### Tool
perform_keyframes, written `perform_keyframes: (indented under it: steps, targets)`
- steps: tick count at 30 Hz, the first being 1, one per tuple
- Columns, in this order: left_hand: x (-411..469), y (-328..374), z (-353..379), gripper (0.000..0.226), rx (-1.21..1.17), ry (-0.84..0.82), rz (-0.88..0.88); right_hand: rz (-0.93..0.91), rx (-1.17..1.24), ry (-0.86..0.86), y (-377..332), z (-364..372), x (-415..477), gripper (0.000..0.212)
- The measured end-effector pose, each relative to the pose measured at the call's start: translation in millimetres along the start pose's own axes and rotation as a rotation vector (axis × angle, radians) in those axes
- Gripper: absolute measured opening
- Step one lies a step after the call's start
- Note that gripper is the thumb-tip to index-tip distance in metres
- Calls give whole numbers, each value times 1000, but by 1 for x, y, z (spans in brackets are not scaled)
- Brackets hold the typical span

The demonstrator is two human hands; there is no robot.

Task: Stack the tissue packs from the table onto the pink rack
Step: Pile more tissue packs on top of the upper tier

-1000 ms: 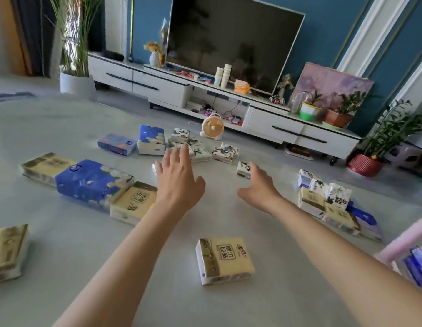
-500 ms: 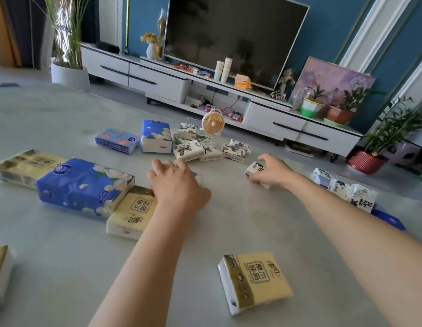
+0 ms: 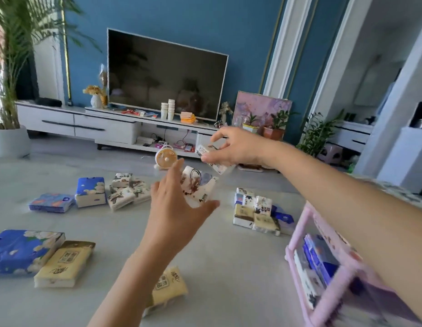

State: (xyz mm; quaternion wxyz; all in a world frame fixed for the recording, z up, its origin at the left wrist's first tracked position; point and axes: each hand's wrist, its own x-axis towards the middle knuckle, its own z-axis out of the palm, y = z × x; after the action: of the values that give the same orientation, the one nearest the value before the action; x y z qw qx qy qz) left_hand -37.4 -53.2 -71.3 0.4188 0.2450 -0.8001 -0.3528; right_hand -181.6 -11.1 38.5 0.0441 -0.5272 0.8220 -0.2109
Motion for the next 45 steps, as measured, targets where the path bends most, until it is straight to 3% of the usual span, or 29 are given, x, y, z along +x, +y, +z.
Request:
perform_keyframes:
  steps: [8, 13, 17, 24, 29, 33, 36, 38, 41, 43, 45]
  targets:
    - [-28, 98, 46, 74, -25, -109, 248, 98, 64, 132, 61, -108, -132, 45]
    - [-25, 166, 88, 75, -177, -260, 231, 290, 172, 354, 144, -151, -207, 38]
    - [-12, 214, 138, 80, -163, -411, 221, 437, 149, 452, 194, -155, -239, 43]
    - [18, 250, 197, 72, 63, -693, 266, 511, 93, 408, 223, -144, -237, 51]
    - [18, 257, 207, 64, 170, -826, 290, 518, 80, 388, 234, -138, -232, 36]
    - [20, 257, 207, 69, 263, -860, 322, 514, 122, 358, 237, -138, -231, 62]
    - [19, 255, 208, 69, 325, -911, 314, 491, 215, 422, 240, -140, -234, 64]
    - [18, 255, 206, 65, 280, -882, 280, 458, 269, 482, 244, -138, -236, 59]
    - [21, 243, 196, 43, 286, -677, 267, 404, 381, 517, 250, -130, -242, 45]
    - [23, 228, 185, 49, 277, -525, 214, 370, 495, 510, 250, -127, -247, 41]
    - [20, 215, 177, 56, 194, -481, 75, 333, 516, 476, 251, -124, -249, 44]
